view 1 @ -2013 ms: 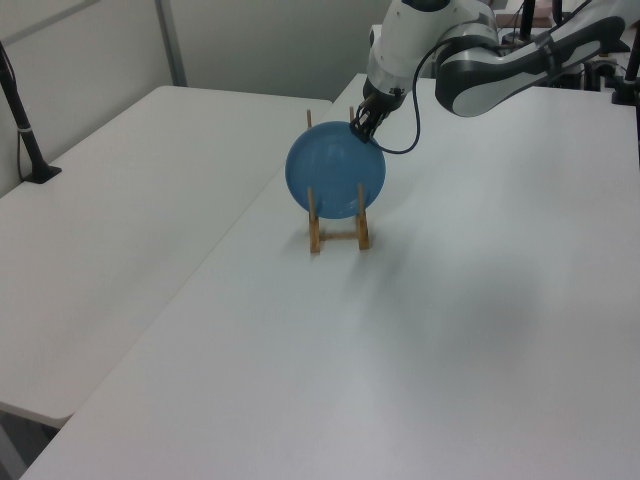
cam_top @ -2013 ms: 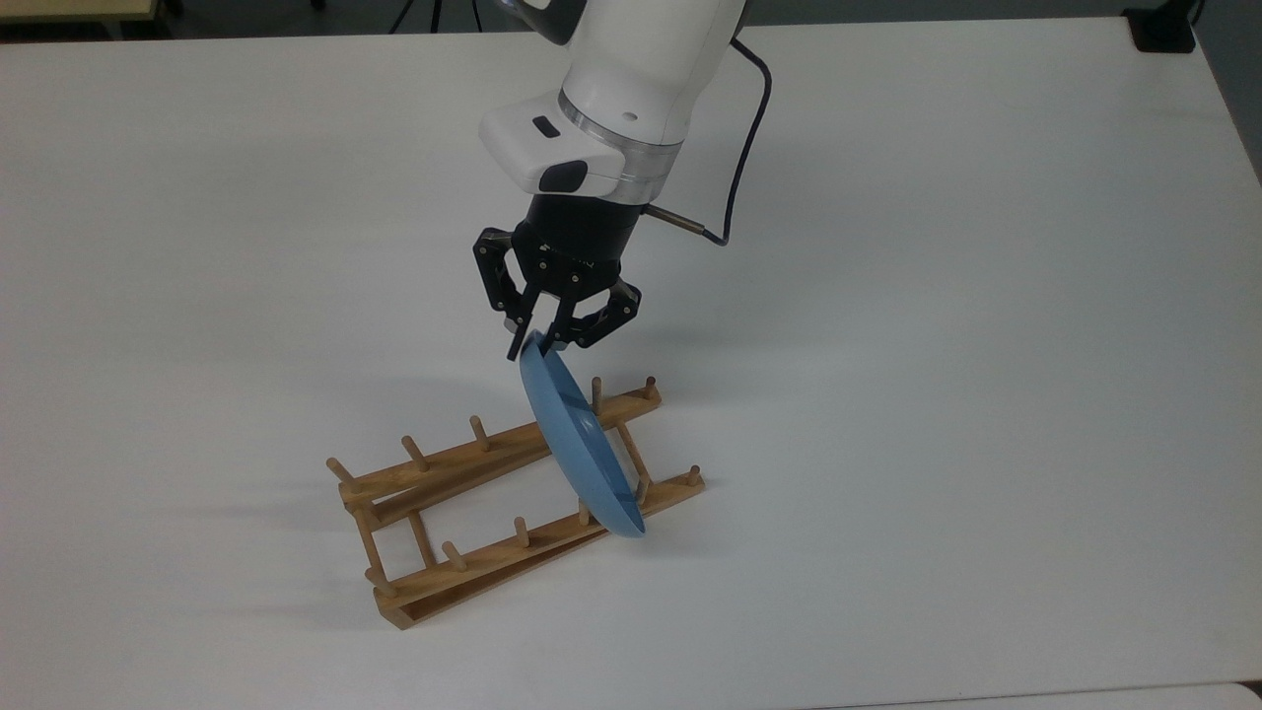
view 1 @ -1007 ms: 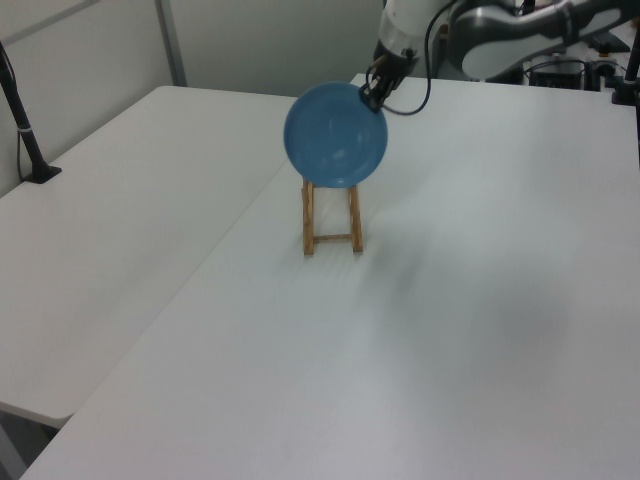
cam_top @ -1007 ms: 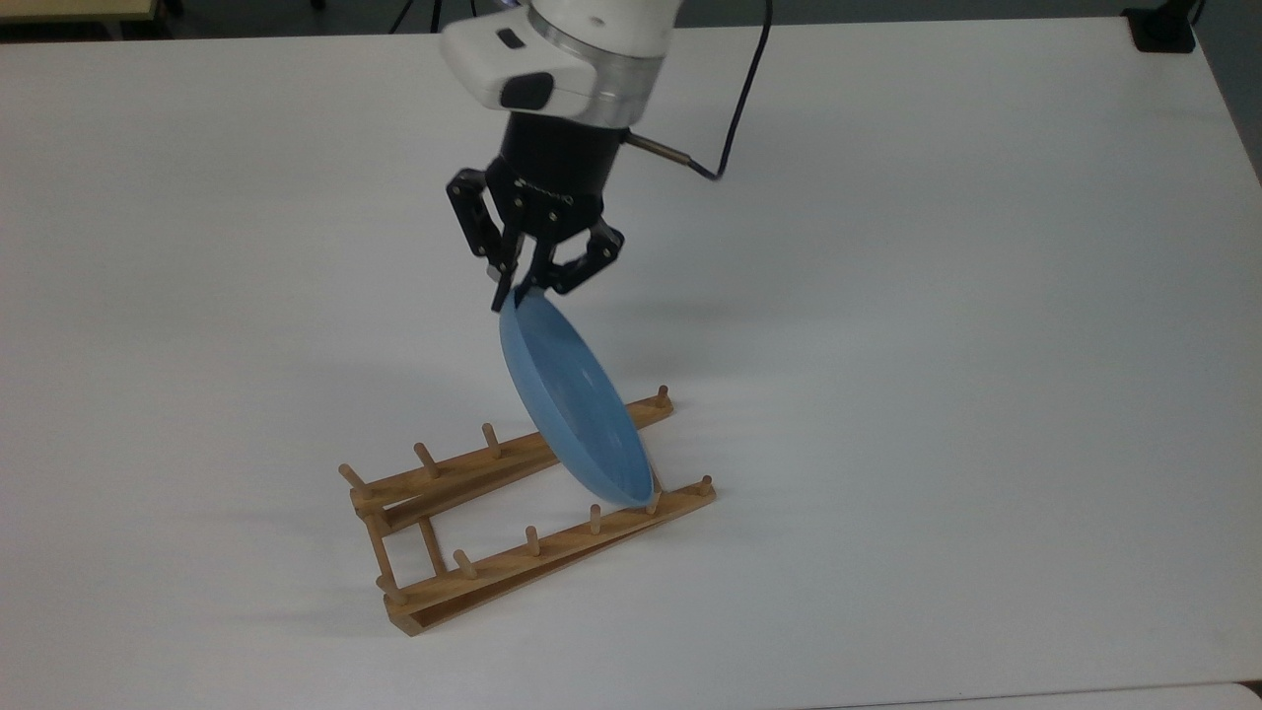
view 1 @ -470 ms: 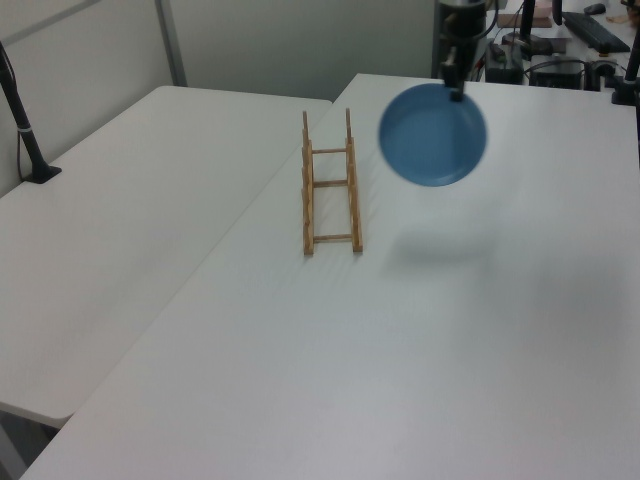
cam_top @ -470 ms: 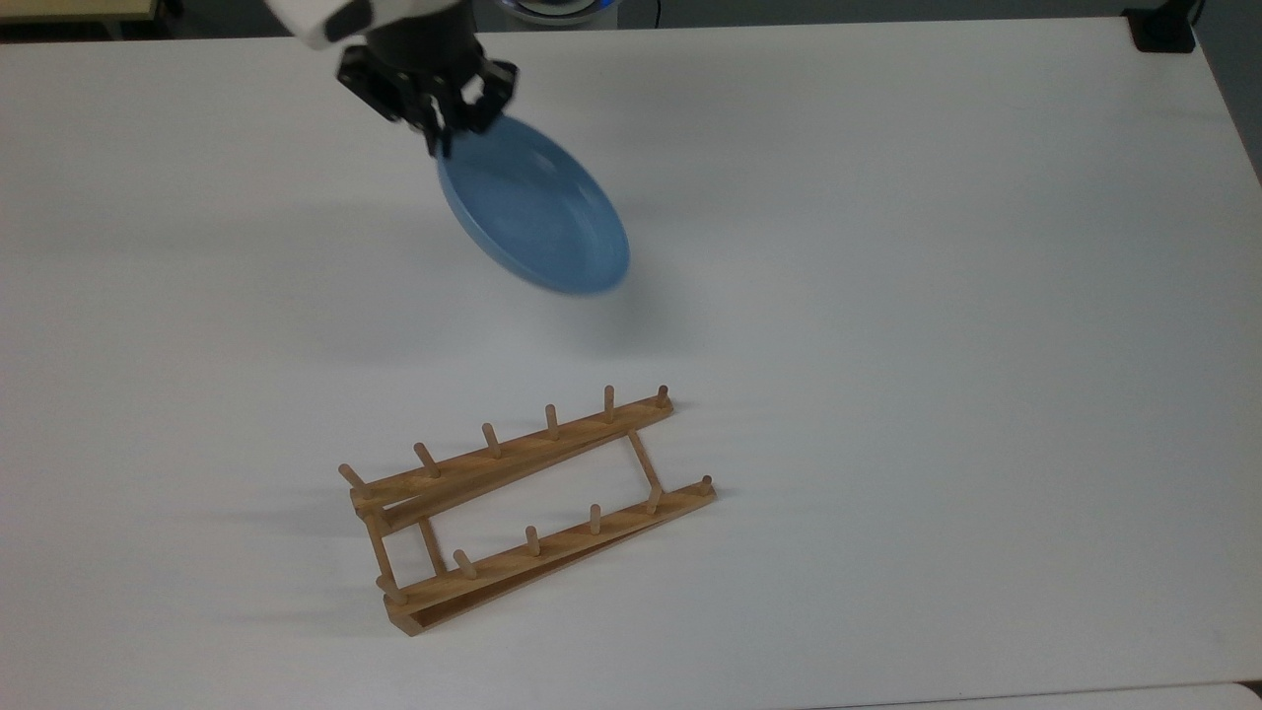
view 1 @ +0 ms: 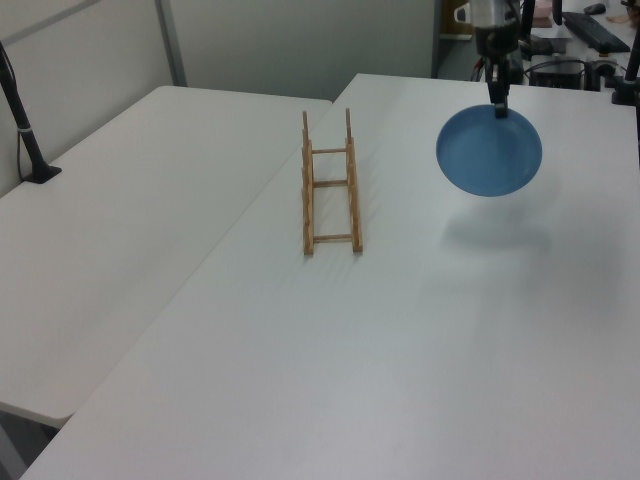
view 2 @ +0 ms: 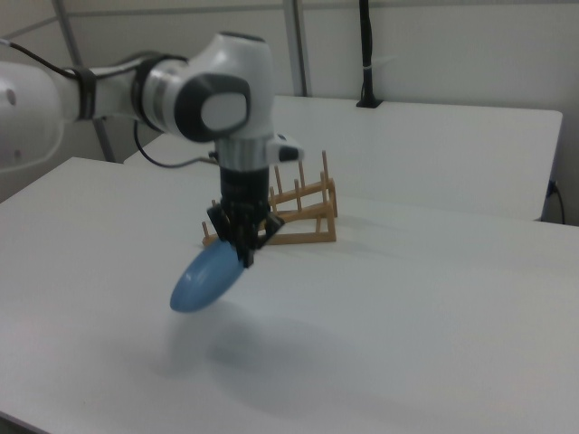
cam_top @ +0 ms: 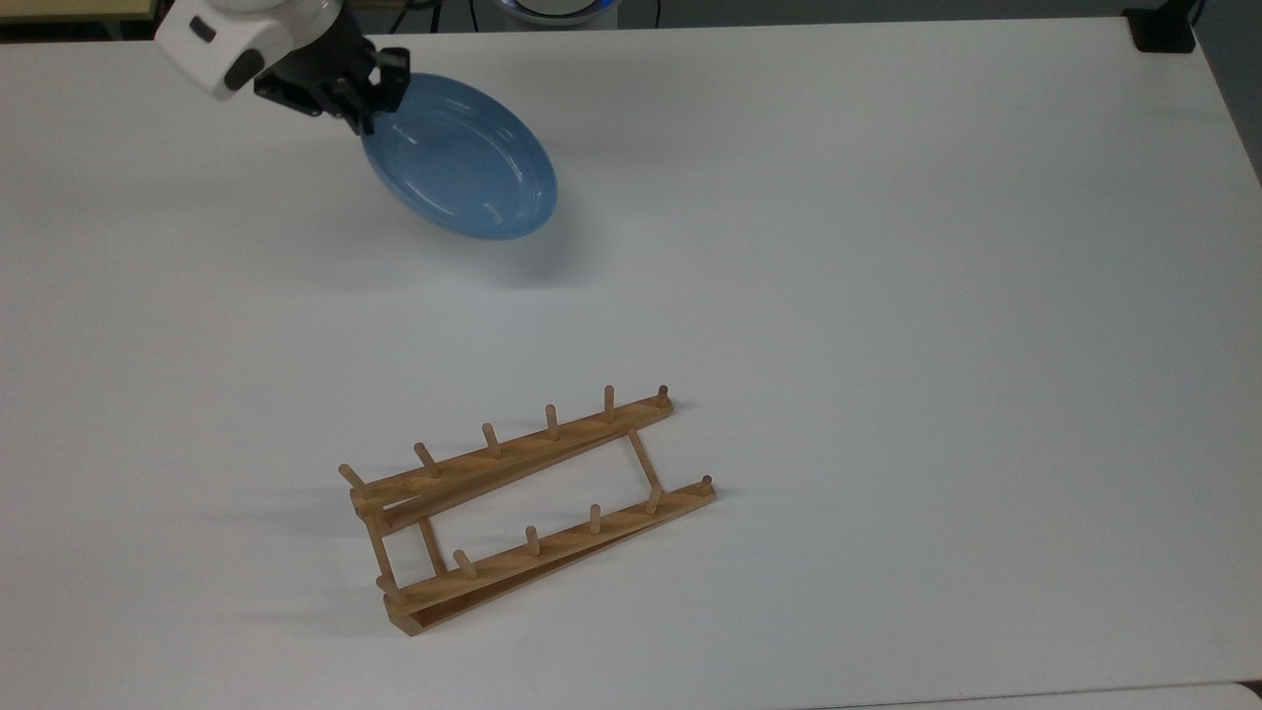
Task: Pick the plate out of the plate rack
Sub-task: 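Lift the blue plate out of the rack and carry it away, then lower the plate flat onto the table and open the gripper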
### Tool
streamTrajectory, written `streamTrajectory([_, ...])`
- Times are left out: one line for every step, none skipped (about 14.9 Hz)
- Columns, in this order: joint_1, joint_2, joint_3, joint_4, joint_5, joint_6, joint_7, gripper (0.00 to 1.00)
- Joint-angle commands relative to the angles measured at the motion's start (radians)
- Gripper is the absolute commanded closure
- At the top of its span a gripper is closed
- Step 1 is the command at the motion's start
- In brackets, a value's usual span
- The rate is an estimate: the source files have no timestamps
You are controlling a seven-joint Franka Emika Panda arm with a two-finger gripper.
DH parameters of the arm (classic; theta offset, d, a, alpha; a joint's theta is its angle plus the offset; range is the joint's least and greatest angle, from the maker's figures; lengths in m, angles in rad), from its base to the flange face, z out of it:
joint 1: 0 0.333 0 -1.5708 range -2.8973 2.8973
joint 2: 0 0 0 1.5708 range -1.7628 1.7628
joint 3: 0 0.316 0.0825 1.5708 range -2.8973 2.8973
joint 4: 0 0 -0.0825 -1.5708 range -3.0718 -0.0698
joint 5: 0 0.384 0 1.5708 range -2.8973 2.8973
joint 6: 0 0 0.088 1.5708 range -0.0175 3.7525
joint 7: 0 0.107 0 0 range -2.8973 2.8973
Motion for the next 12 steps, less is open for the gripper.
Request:
streamTrajectory([-0.035, -0.022, -0.001, -0.143, 0.03, 0.142, -0.092, 0.94])
streamTrajectory([-0.037, -0.015, -0.001, -0.167, 0.032, 0.188, -0.094, 0.93])
streamTrajectory([-0.038, -0.008, -0.001, -0.188, 0.033, 0.232, -0.094, 0.93])
streamTrajectory([-0.038, 0.007, -0.001, -0.203, 0.035, 0.271, -0.092, 0.93])
streamTrajectory([-0.038, 0.021, -0.001, -0.208, 0.041, 0.305, -0.084, 0.93])
streamTrajectory([-0.038, 0.04, -0.001, -0.208, 0.056, 0.328, -0.081, 0.92])
streamTrajectory([-0.038, 0.055, -0.001, -0.208, 0.078, 0.357, -0.08, 0.89])
streamTrajectory([-0.038, 0.069, -0.001, -0.208, 0.082, 0.381, -0.077, 0.86])
streamTrajectory([-0.038, 0.08, -0.001, -0.208, 0.082, 0.398, -0.077, 0.81])
streamTrajectory([-0.038, 0.089, -0.001, -0.207, 0.082, 0.403, -0.072, 0.66])
streamTrajectory([-0.038, 0.09, -0.001, -0.204, 0.082, 0.403, -0.064, 0.43])
streamTrajectory([-0.038, 0.09, -0.001, -0.204, 0.082, 0.403, -0.057, 0.31])
